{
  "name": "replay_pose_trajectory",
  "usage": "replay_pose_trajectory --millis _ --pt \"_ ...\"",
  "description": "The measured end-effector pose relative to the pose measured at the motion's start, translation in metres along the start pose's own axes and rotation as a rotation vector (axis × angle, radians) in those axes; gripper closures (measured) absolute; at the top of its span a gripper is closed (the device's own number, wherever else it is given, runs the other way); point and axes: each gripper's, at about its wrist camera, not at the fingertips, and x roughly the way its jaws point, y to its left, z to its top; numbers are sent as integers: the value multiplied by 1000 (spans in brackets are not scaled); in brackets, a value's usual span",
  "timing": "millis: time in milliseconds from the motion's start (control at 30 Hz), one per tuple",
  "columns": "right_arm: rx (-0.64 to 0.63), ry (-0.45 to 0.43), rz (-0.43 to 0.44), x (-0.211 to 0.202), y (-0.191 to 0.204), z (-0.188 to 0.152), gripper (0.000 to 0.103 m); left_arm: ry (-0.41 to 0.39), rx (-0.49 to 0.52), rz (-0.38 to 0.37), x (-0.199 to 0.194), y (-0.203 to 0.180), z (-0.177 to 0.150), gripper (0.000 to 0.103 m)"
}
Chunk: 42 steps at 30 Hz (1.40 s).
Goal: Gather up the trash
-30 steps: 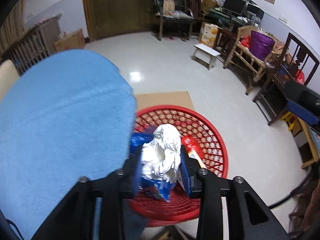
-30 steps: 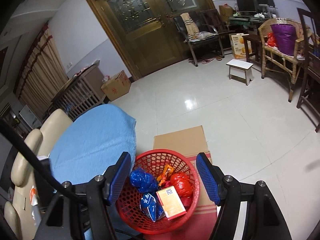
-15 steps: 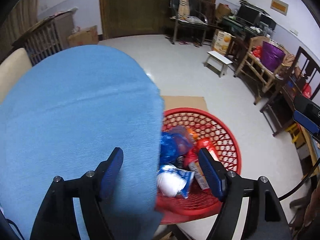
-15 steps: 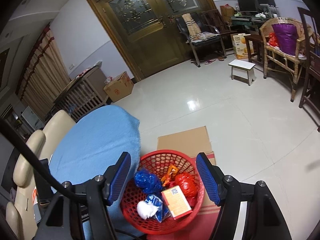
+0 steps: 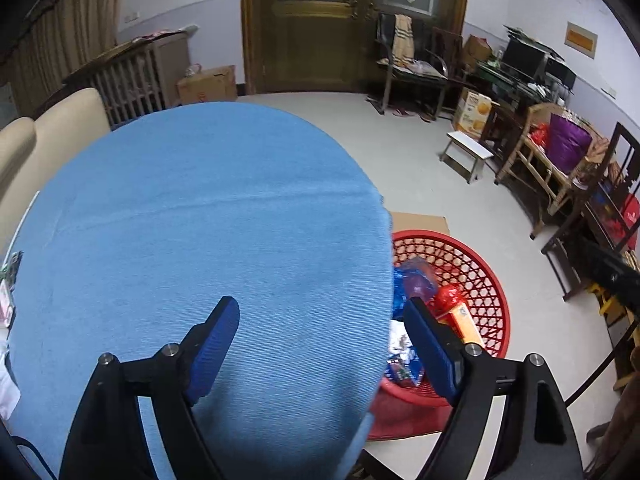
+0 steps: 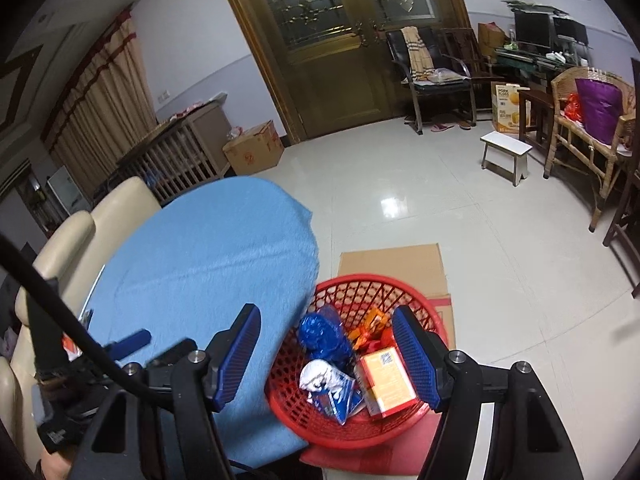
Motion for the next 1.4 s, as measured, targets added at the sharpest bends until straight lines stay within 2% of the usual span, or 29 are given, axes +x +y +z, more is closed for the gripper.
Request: replay_pose_trajectory --millis 333,500,833,1400 --pt "-59 14 -49 -3 21 -14 31 -30 -37 19 -16 20 -7 16" --pt "-93 0 -85 -7 31 -25 23 -50 -21 45 -23 21 -10 14" --pt "-200 31 -129 2 50 -58 22 -53 -39 52 -32 29 -16 14" --pt "-215 -4 -150 -5 53 -61 22 -74 -28 58 -41 24 -20 13"
